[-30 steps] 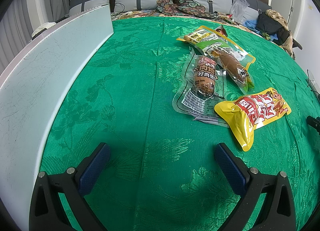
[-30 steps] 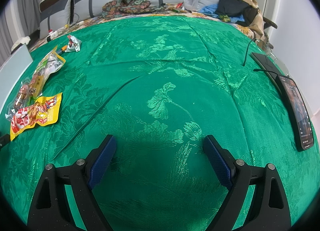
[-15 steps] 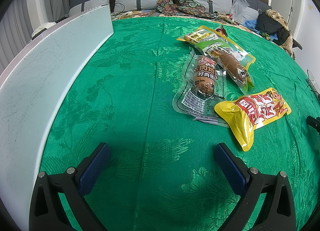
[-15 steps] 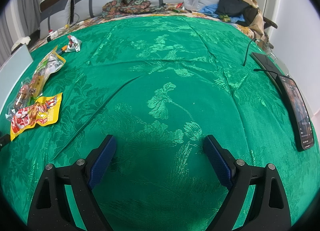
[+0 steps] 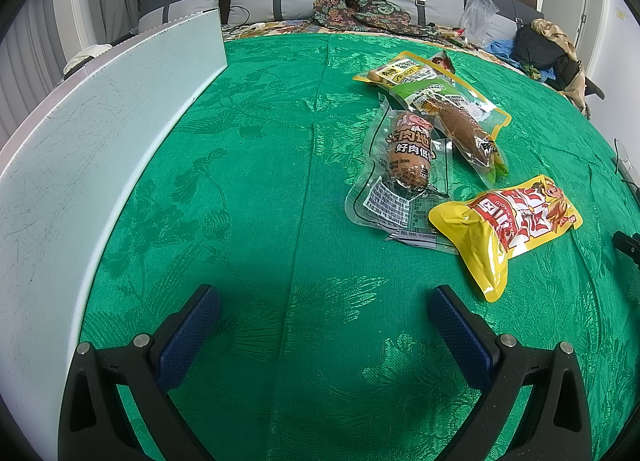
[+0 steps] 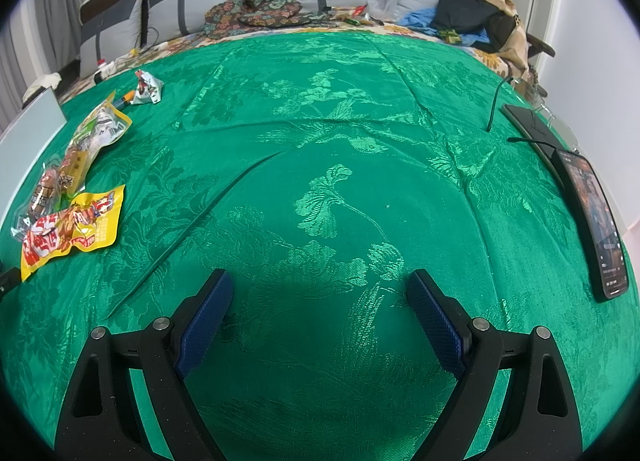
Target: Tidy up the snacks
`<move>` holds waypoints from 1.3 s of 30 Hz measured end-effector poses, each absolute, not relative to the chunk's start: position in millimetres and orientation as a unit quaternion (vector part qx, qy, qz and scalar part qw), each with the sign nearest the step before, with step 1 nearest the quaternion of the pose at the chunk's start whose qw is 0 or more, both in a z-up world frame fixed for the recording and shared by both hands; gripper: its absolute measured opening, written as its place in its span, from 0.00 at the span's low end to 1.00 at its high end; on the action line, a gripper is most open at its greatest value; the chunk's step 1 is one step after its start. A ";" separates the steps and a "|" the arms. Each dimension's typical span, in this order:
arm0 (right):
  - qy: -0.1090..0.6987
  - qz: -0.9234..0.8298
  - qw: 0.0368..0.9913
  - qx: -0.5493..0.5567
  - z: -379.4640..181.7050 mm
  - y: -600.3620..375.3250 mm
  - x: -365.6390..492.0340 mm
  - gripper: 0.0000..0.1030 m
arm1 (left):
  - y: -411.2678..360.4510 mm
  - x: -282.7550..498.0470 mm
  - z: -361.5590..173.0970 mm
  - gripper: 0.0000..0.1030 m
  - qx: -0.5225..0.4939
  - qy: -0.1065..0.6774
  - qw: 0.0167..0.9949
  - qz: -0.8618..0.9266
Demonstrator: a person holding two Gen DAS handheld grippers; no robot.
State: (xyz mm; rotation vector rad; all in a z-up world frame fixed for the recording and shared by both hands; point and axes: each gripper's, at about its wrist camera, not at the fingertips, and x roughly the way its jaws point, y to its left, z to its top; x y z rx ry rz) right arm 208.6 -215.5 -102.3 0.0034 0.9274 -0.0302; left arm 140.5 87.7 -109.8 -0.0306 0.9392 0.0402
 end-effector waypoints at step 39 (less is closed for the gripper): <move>0.447 -0.014 0.895 0.003 -102.5 -215.7 208.3 0.89 | 106.7 135.5 -90.5 0.99 -0.084 0.460 0.881 -0.063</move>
